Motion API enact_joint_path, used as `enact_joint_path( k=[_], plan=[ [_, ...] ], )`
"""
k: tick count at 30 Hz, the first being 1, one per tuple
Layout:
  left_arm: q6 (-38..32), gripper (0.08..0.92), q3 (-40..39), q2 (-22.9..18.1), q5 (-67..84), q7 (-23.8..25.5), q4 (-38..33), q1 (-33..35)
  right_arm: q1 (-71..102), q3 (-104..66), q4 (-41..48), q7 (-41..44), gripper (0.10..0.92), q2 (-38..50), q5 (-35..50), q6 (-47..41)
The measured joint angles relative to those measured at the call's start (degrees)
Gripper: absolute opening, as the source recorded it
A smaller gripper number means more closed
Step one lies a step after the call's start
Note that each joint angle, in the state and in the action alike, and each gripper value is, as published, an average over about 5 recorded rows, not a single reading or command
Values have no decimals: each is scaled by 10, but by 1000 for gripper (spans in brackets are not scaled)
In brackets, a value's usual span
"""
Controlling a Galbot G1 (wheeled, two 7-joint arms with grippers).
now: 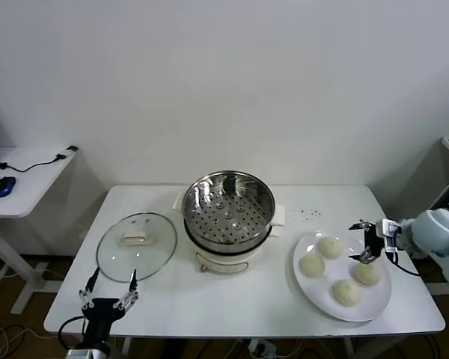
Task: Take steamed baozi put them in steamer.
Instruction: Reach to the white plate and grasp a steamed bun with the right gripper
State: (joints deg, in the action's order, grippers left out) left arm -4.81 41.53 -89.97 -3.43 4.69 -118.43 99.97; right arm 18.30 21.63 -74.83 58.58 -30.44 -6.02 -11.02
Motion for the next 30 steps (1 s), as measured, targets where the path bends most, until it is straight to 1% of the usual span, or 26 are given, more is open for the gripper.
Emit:
enact_joint_path(
  k=[5,12,21,30],
  plan=[
    [0,823,4,0,2,-1,2,2,-94,117,46,19,823,-29,12,-8],
    [-1,823,9,0,5,-1,4,4,-163,214,107,35,823,-79,23,-14],
    [-3,823,14,0,13,0,6,6,-192,267,167,40,823,-128,25,-14],
    [-5,823,13,-1,15,0,10,5,-200,288,197,45,822,-156,22,-13]
  ],
)
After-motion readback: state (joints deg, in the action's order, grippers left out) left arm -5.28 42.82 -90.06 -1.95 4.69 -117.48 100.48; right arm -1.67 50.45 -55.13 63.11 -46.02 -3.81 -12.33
